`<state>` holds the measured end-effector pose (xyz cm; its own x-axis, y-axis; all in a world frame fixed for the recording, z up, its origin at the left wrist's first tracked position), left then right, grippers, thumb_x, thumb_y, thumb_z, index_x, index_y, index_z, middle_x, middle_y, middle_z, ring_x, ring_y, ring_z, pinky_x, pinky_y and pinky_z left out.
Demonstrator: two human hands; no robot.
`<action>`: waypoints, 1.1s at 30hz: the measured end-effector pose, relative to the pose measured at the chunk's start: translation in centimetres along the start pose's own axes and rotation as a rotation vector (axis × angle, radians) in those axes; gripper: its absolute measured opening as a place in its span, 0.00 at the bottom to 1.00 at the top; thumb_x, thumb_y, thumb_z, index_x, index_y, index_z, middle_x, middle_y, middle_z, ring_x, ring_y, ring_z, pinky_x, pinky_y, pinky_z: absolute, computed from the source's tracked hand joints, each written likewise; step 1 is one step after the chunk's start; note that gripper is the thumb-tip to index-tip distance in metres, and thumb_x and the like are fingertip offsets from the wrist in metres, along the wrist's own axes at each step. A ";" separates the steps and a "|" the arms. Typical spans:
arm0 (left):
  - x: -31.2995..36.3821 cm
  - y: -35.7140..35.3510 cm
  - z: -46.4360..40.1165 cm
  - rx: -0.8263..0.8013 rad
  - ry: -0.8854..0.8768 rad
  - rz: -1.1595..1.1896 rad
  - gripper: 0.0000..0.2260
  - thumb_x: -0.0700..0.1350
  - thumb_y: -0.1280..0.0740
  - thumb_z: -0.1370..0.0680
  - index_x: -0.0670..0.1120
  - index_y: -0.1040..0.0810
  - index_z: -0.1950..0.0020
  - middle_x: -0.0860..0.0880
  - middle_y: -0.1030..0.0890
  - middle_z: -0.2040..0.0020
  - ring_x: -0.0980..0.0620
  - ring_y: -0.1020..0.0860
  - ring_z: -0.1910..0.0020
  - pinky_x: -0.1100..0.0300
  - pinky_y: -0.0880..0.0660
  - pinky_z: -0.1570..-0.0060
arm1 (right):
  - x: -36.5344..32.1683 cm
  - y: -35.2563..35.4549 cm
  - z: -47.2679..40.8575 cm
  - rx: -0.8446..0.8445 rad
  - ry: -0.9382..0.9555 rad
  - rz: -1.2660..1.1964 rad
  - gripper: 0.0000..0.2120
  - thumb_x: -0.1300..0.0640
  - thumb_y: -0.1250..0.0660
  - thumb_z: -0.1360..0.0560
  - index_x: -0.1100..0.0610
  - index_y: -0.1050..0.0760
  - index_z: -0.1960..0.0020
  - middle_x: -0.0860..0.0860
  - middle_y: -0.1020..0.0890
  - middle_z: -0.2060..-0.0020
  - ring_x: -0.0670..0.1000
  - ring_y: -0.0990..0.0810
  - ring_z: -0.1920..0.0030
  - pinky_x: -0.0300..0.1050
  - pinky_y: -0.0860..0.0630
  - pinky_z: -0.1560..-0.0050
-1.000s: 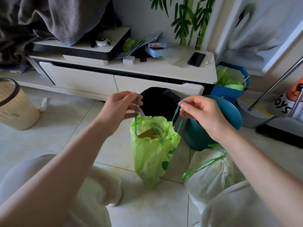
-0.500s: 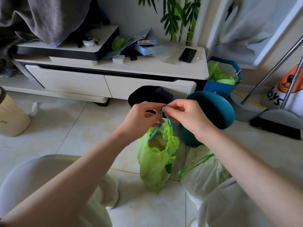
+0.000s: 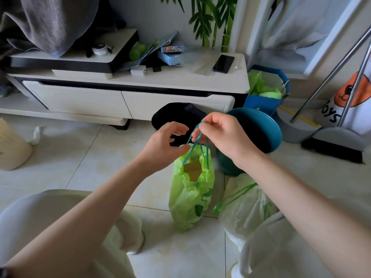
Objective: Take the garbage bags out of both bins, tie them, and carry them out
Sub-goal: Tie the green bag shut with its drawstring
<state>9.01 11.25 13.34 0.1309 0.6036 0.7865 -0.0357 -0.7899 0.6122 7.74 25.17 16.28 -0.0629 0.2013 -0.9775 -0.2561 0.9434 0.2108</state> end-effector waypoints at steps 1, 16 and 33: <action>-0.2 -1.2 0.1 -0.099 -0.017 -0.035 0.24 0.48 0.26 0.31 0.52 0.26 0.36 0.55 0.22 0.41 0.58 0.25 0.42 0.59 0.27 0.39 | -0.3 -0.4 0.2 -0.038 0.010 -0.043 0.06 0.65 0.39 0.23 0.67 0.27 0.56 0.57 0.16 0.66 0.51 0.17 0.64 0.45 0.20 0.59; -0.6 -8.8 1.2 -0.091 0.007 -0.080 0.34 0.55 0.23 0.34 0.48 0.30 0.32 0.50 0.28 0.35 0.50 0.36 0.31 0.47 0.40 0.28 | -3.9 -2.3 1.8 -0.153 0.136 -0.044 0.07 0.65 0.38 0.22 0.66 0.23 0.53 0.53 0.22 0.69 0.48 0.23 0.66 0.39 0.23 0.61; -4.0 -10.3 3.7 -0.172 -0.015 -0.233 0.20 0.55 0.37 0.22 0.42 0.36 0.67 0.48 0.31 0.69 0.49 0.35 0.71 0.51 0.35 0.68 | -3.6 7.2 1.2 0.264 0.095 -0.088 0.07 0.66 0.34 0.27 0.61 0.24 0.63 0.49 0.26 0.76 0.49 0.31 0.75 0.46 0.30 0.68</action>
<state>12.54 16.56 3.65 0.1695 0.7642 0.6223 -0.1699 -0.5993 0.7823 7.31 31.52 21.32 -0.1449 0.1014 -0.9842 -0.0059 0.9946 0.1034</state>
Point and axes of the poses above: each hand's wrist, its own z-axis away from the middle knuckle, its own y-axis out of the back of the hand, x = y × z, the point moved 10 cm from there along -z, towards the middle knuckle
